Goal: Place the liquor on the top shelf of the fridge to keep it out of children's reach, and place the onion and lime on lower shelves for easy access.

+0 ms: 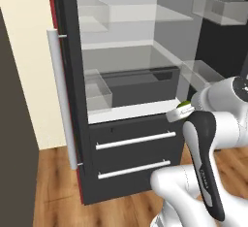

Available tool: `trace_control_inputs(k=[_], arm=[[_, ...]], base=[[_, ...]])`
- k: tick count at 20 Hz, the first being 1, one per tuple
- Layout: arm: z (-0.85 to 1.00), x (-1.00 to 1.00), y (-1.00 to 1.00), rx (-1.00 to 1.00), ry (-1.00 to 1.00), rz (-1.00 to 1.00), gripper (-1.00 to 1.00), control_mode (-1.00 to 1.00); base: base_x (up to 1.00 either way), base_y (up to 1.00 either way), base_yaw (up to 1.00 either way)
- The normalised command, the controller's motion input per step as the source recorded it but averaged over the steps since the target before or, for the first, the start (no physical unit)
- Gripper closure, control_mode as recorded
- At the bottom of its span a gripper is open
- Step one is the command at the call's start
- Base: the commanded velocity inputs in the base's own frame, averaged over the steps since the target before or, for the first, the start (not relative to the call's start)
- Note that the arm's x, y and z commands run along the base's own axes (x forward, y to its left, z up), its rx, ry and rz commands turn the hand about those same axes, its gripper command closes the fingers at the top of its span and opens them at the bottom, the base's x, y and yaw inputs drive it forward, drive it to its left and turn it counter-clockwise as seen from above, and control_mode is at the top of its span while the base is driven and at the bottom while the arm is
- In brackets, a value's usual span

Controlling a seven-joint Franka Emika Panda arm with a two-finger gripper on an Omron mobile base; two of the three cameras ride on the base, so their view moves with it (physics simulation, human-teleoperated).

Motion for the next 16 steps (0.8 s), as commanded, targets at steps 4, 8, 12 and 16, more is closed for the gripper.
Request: trace_control_inputs(k=[4,8,12,16], arm=[[0.0,0.0,0.0,0.0,0.0,0.0,1.0,1.0],[0.0,0.0,0.0,0.0,0.0,0.0,1.0,1.0],[0.0,0.0,0.0,0.0,0.0,0.0,1.0,1.0],[0.0,0.0,0.0,0.0,0.0,0.0,1.0,1.0]], base=[[0.29,0.26,-0.16],[0.36,0.04,-0.09],[0.4,0.0,-0.03],[0.36,0.0,0.0]])
